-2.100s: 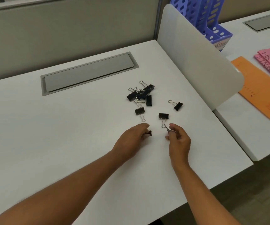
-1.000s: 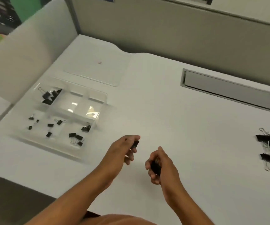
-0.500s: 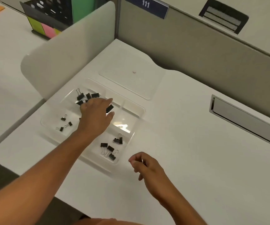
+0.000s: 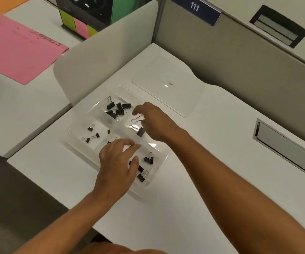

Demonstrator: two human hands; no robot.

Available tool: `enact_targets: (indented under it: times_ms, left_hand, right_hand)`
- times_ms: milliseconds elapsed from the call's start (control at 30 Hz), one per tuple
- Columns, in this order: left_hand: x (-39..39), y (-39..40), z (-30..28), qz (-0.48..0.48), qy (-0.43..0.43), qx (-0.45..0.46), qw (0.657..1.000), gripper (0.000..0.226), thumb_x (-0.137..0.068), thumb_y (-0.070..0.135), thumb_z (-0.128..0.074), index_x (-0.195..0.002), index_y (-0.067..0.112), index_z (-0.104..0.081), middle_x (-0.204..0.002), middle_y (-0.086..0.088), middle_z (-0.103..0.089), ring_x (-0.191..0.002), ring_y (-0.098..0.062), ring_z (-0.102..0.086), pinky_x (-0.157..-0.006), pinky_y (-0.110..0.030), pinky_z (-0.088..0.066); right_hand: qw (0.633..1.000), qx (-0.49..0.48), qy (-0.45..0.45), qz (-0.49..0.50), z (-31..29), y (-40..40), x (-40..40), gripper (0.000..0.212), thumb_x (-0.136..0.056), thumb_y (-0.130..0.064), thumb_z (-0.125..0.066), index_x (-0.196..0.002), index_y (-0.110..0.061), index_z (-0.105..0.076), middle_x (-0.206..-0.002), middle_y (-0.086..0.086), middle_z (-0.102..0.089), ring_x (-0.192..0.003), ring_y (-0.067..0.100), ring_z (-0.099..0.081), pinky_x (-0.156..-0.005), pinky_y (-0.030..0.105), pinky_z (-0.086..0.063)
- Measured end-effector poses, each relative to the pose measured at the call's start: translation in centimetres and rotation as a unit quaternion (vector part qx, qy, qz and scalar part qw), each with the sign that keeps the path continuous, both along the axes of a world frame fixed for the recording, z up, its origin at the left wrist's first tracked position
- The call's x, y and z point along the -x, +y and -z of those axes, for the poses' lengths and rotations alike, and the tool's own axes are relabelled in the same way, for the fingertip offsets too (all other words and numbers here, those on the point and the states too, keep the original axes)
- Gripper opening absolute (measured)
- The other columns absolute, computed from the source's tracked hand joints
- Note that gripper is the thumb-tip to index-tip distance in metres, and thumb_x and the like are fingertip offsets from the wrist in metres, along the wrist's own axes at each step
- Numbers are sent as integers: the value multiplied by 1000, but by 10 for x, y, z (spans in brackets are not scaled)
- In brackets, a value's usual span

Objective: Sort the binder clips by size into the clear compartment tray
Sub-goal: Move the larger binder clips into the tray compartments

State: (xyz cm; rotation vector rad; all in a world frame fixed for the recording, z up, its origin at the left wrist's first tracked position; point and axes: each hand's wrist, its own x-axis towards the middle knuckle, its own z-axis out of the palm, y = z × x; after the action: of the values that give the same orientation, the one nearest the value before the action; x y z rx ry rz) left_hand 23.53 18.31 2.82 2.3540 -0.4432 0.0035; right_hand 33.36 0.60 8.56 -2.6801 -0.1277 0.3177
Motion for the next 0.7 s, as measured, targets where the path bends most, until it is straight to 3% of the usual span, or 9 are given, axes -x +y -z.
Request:
enact_targets:
  times_ms: [100,200,333,400,500,700]
  left_hand:
    - [4,7,-8,-13,-3,10,1000,37,-97,29,-55,-129,23,-71,-131,4,-60,-129,-16,-48,-111,-40,-31]
    - [6,14,-14,-31,-2,17,999,36,-98,28,-54,-130,23,-71,-131,4,-61,-130,-19,-52,-111,-32,-26]
    - [14,7,-18,-27,-10,42,999,35,-99,25,-54,-129,23,-71,-129,6,-59,-128,-17,-52,-114,-21,-18]
    - [22,-9,-20,-5,-15,52,999,33,-99,23,-55,-128,23,-72,-129,6,-60,-127,-18,-53,-115,-23,-20]
    - [39,-46,-21,46,-45,64,996,32,-98,20,-58,-126,22,-72,-128,4,-61,-126,-19,-55,-114,-38,-33]
    - [95,-147,-15,208,-109,56,970,36,-95,15,-65,-131,19,-69,-131,-2,-63,-129,-18,-52,-117,-45,-36]
  right_hand:
    - [1000,25,-5,-11,12,-9,-4,70,-95,-6,-73,-157,-22,-45,-161,4,-46,-145,27,-46,-119,43,-39]
    - [992,-30,-105,65,16,-21,18,63,-98,-6,-69,-154,-22,-47,-160,-1,-47,-148,20,-42,-125,41,-31]
    - [945,-150,-199,211,10,-31,94,47,-101,-1,-59,-143,-20,-56,-142,-12,-55,-130,0,-49,-108,2,-29]
    - [927,-168,-205,266,16,-38,139,45,-99,-1,-60,-140,-19,-59,-140,-10,-59,-128,1,-53,-106,1,-31]
    - [900,-182,-179,354,32,-55,207,43,-98,-3,-62,-136,-24,-61,-136,-11,-62,-128,4,-57,-97,1,-38]
    - [860,-162,-180,450,39,-108,307,42,-98,-2,-62,-133,-25,-62,-134,-10,-62,-125,8,-57,-91,-4,-34]
